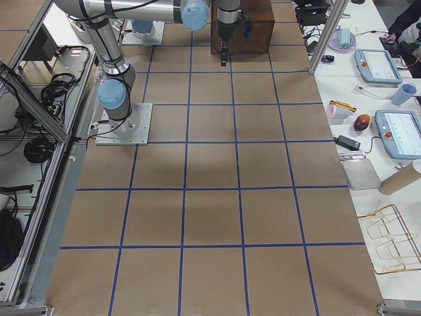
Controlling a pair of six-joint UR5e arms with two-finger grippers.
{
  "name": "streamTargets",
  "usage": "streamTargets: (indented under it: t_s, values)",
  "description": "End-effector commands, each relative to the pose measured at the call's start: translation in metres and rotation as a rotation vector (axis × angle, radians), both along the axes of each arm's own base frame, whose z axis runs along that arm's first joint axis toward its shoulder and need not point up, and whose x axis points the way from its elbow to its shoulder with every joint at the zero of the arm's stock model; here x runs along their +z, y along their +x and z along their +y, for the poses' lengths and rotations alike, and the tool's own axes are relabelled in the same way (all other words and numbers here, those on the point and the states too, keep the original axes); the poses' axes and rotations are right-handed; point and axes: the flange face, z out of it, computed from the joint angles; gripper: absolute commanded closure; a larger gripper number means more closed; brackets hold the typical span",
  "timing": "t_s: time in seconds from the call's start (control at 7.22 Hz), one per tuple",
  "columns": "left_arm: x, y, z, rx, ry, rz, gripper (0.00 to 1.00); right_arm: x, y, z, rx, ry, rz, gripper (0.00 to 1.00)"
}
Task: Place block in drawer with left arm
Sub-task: 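Move the left gripper down beside the cabinet to the white drawer handle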
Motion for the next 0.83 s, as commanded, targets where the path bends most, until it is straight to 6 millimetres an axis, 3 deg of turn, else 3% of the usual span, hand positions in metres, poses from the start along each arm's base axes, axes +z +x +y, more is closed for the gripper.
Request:
streamTargets:
  t_s: [0.0, 0.42, 0.69]
  values:
    - [-0.012, 0.062, -0.004, -0.029, -0.008, 0.041, 0.00, 0.000, 0.000, 0.000, 0.001, 0.000, 0.000, 0.00]
    - [-0.047, 0.118, -0.023, -0.132, -0.027, 0.044, 0.00, 0.000, 0.000, 0.000, 0.001, 0.000, 0.000, 0.00]
    - [-0.080, 0.132, -0.044, -0.163, -0.056, 0.070, 0.00, -0.001, 0.000, 0.000, 0.000, 0.001, 0.000, 0.00]
